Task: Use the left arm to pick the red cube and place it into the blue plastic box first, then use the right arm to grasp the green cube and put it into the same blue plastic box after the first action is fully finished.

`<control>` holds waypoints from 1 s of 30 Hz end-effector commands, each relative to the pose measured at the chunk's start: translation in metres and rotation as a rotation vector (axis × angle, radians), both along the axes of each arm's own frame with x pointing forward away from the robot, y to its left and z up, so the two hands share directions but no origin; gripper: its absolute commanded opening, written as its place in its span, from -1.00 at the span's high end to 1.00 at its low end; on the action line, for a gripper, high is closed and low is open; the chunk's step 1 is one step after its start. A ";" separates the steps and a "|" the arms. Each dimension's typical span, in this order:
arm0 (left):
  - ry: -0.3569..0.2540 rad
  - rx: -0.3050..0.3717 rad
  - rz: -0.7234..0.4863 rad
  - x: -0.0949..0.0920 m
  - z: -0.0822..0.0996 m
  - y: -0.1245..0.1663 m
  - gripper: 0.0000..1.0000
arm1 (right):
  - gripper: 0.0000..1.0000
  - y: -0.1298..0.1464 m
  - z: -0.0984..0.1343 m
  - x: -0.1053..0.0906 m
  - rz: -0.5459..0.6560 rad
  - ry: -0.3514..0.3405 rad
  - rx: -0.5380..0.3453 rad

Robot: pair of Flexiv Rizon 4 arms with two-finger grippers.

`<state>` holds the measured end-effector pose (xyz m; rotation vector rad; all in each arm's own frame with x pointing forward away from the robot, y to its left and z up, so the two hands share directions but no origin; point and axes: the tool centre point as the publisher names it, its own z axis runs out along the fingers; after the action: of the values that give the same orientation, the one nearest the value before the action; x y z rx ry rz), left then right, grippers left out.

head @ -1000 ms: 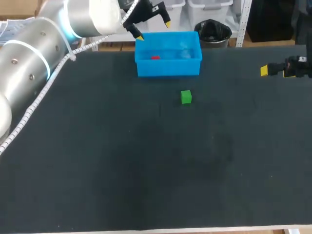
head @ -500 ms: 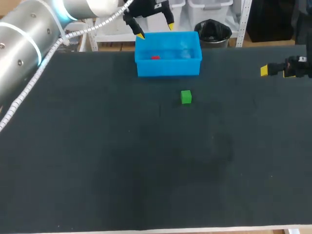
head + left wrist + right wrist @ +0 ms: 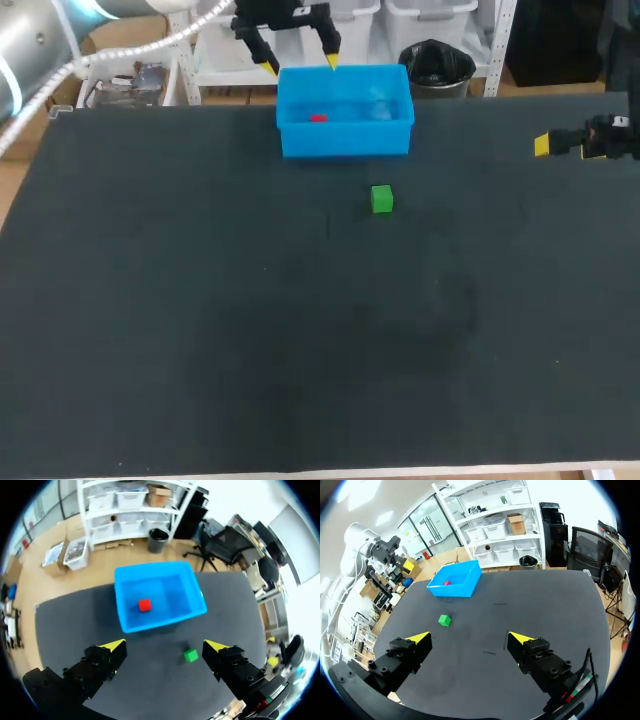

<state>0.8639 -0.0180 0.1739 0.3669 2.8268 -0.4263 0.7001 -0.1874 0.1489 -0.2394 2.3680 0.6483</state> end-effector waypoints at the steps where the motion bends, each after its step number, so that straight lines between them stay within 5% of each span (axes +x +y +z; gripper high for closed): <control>1: -0.102 -0.023 -0.030 -0.042 -0.003 0.017 -1.00 | -1.00 0.001 0.001 -0.001 -0.007 0.002 -0.006; 7: -0.086 0.024 -0.116 -0.063 -0.006 0.028 -1.00 | -1.00 0.001 0.001 -0.001 -0.007 0.002 -0.006; 30: -0.086 0.024 -0.116 -0.063 -0.006 0.028 -1.00 | -1.00 0.001 0.001 -0.001 -0.007 0.002 -0.006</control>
<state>0.8028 0.0094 0.1687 0.5451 2.7439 -0.3884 0.7001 -0.1874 0.1489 -0.2395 2.3680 0.6483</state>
